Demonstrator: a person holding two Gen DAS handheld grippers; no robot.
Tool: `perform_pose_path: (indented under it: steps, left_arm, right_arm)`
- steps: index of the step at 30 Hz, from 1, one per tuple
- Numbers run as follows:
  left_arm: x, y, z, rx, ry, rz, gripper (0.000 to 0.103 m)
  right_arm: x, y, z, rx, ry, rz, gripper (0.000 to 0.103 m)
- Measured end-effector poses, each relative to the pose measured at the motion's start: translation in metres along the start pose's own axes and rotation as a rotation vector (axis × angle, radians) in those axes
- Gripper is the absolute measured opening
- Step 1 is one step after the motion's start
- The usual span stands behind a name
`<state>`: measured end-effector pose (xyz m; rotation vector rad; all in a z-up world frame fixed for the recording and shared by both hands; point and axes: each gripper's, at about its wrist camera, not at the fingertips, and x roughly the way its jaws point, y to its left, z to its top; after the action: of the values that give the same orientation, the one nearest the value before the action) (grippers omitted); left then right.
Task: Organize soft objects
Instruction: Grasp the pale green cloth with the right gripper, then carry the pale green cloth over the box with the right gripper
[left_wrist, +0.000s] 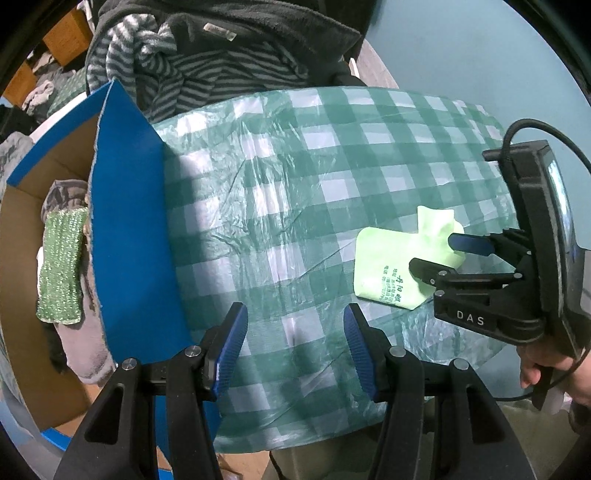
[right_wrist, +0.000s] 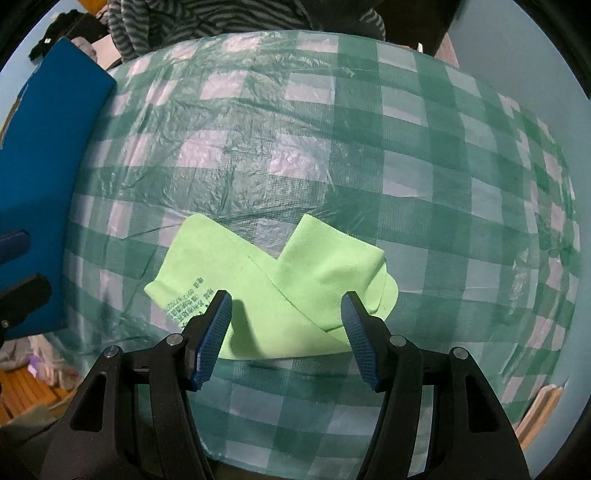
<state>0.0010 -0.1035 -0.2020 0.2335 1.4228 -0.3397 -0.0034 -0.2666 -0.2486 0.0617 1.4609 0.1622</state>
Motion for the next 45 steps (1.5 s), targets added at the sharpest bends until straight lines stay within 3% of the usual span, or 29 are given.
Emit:
perform_pose_path:
  steps: [7,9,11,14,16,26,34,45]
  left_arm:
    - [0.008,0.000,-0.001,0.024,0.022,0.016,0.055]
    - [0.007,0.001,-0.003,0.025,0.021,0.014,0.055]
    - [0.006,0.001,-0.004,0.025,0.022,0.011,0.055]
    - [0.005,0.002,-0.005,0.026,0.017,0.008,0.055]
    - [0.004,0.002,-0.006,0.026,0.013,0.007,0.055]
    - [-0.008,0.003,-0.012,0.033,-0.030,-0.013,0.052]
    - [-0.016,0.005,-0.016,0.041,-0.043,-0.012,0.030]
    - [-0.051,0.017,-0.019,0.016,-0.119,-0.036,0.019]
  right_arm:
    - [0.002,0.011,-0.006,-0.065,-0.017,-0.076,0.059]
    - [0.002,0.015,-0.008,-0.079,-0.018,-0.100,0.052]
    - [0.000,0.014,-0.009,-0.067,-0.017,-0.095,0.033]
    - [-0.002,0.009,-0.008,-0.048,-0.009,-0.085,0.014]
    - [-0.005,0.001,-0.008,-0.025,-0.004,-0.063,0.009]
    - [-0.027,-0.006,-0.014,0.003,-0.038,0.002,0.007]
    - [-0.057,0.003,-0.011,0.023,-0.095,0.054,0.007]
    - [-0.099,0.027,0.002,0.009,-0.170,0.118,0.007]
